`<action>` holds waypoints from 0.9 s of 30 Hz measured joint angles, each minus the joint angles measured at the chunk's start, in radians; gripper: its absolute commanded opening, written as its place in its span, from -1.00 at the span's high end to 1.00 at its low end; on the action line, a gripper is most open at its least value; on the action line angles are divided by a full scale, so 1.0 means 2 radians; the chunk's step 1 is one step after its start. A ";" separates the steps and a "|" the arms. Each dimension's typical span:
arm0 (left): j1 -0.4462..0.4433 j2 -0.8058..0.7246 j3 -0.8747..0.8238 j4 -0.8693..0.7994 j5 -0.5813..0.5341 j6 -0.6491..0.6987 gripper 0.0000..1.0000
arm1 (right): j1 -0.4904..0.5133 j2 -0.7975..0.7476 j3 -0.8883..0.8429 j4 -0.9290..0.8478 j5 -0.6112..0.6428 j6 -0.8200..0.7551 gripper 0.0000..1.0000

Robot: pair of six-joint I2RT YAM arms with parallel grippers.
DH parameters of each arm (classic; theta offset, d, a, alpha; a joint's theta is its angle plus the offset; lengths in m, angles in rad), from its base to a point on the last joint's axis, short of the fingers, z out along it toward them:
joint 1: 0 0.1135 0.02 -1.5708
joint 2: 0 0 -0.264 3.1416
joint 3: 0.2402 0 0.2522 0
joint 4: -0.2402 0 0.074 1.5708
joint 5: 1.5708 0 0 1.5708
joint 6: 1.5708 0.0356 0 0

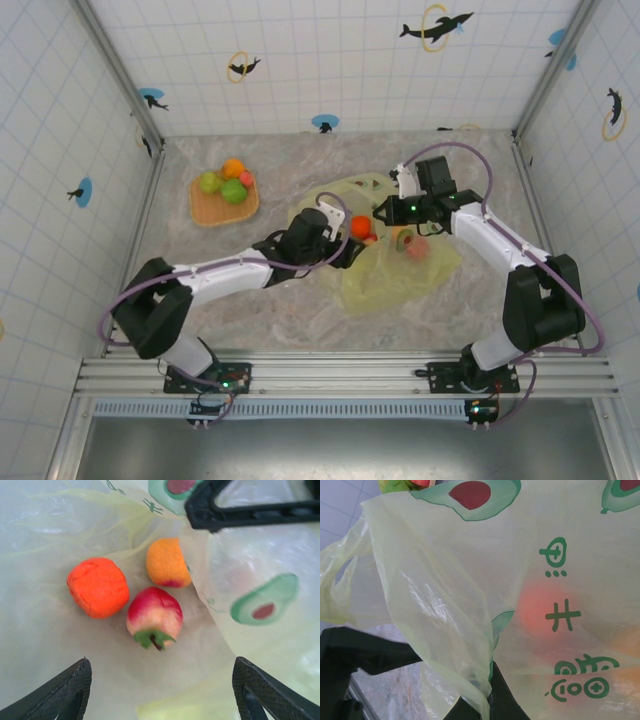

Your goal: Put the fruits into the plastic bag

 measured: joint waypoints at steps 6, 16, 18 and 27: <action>0.000 -0.060 -0.011 -0.048 0.047 0.002 -0.53 | 0.000 0.000 -0.007 0.009 0.006 0.008 1.00; 0.074 -0.144 0.035 -0.131 0.102 0.014 -0.58 | 0.000 0.000 -0.014 0.021 0.013 0.016 1.00; 0.109 -0.162 0.038 -0.133 0.099 0.010 -0.59 | 0.000 0.000 -0.014 0.021 0.015 0.016 1.00; 0.247 -0.170 0.051 -0.140 0.016 -0.037 -0.63 | 0.007 -0.011 -0.022 0.027 0.021 0.016 1.00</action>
